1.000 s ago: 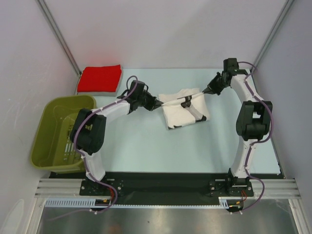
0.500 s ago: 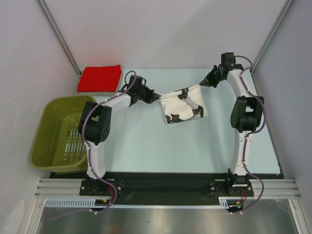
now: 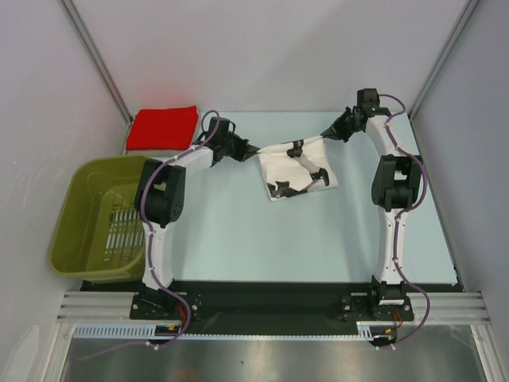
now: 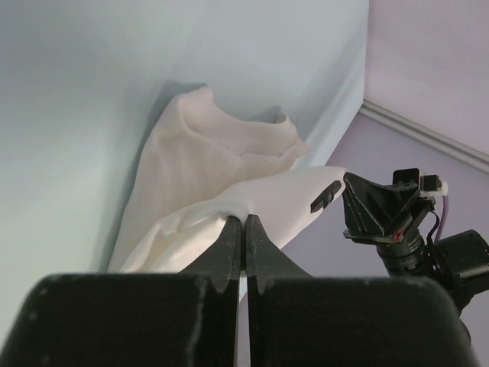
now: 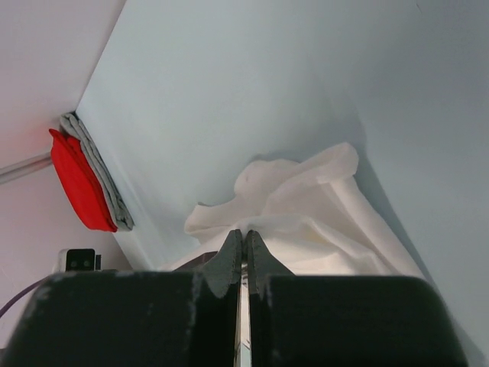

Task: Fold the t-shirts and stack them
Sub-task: Fold the tshirt

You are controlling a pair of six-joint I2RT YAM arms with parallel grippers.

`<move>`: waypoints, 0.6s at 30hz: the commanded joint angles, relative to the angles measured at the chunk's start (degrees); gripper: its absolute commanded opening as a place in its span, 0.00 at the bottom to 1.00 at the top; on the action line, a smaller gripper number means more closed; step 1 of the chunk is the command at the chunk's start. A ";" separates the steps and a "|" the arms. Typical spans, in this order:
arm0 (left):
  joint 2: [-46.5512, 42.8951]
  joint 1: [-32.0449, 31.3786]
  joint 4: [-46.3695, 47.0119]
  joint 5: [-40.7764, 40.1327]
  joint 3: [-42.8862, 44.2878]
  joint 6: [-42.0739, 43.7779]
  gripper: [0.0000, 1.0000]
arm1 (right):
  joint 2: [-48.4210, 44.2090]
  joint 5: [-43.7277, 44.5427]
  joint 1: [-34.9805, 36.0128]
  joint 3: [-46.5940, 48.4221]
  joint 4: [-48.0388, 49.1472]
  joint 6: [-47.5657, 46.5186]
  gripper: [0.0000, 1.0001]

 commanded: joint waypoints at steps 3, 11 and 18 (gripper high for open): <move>4.02 1.56 0.53 0.27 6.13 -0.87 0.00 | 1.14 1.08 -1.46 3.53 4.65 2.24 0.00; 7.45 1.83 1.15 0.62 8.85 -2.01 0.00 | 3.16 0.91 -2.34 4.50 6.24 3.56 0.00; 11.32 2.44 0.97 1.32 12.02 -2.37 0.00 | 3.77 1.96 -3.04 4.59 7.55 4.18 0.00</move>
